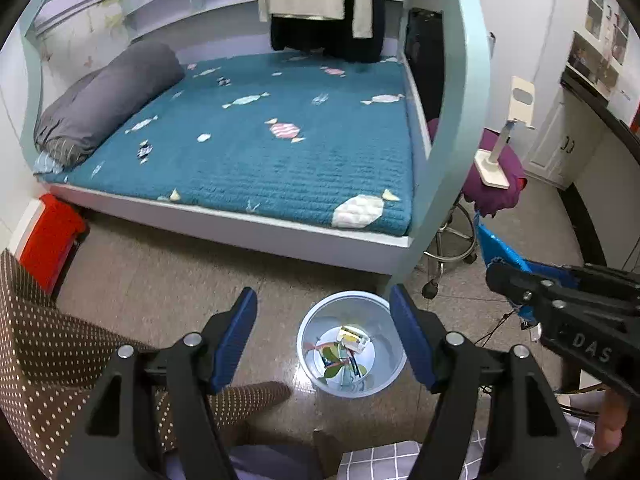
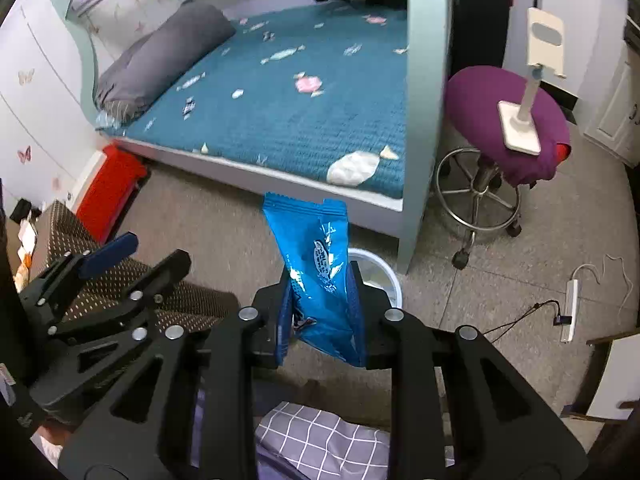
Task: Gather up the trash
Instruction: 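Open the left gripper over the bin while the right gripper releases the blue wrapper, then move both open grippers back over the table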
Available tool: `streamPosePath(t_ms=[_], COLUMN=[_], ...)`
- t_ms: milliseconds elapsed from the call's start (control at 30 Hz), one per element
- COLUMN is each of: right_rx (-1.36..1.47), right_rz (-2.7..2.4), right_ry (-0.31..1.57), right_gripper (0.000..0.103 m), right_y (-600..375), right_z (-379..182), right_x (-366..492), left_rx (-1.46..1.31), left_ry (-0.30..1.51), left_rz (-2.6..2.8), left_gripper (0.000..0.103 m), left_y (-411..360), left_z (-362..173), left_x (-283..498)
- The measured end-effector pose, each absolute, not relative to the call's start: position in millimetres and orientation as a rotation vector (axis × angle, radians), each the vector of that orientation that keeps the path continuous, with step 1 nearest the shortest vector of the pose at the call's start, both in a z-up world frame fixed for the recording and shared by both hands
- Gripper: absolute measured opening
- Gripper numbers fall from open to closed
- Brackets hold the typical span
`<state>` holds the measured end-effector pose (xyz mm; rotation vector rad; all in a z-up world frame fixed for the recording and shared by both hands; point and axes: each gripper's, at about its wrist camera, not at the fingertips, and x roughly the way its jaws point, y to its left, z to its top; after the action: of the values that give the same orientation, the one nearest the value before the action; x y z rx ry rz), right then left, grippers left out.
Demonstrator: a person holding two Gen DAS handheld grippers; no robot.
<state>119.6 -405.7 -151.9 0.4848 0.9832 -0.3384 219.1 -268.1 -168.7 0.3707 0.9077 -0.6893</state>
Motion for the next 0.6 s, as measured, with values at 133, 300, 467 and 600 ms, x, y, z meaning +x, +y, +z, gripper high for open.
streamPosePath(t_ms=[133,300,467,600], right_rx=[0.428,0.401,0.395,0.395], right_rz=[-0.371,-0.383,-0.373,-0.373], right_ry=[1.013,1.003,1.018,1.02], right_gripper=[0.071,0.077,0.077,0.077], right_y=[-396.7,-393.4,-388.5,-383.6], right_z=[-157.6,-157.5,-159.1,-156.9], right_x=[135.0,137.1,135.5,136.4], left_rx=[0.368,0.349,0.343,0.336], left_ry=[0.923,0.935,0.937,0.937], left_rz=[-0.654,-0.631,-0.622,-0.619], left_gripper=[0.067,0.067,0.067,0.067], left_y=[-252.0,-236.1,-228.2,-225.9], left_z=[-172.8,-173.1,-172.6,-171.8], left_x=[224.3,229.0,229.9,229.5])
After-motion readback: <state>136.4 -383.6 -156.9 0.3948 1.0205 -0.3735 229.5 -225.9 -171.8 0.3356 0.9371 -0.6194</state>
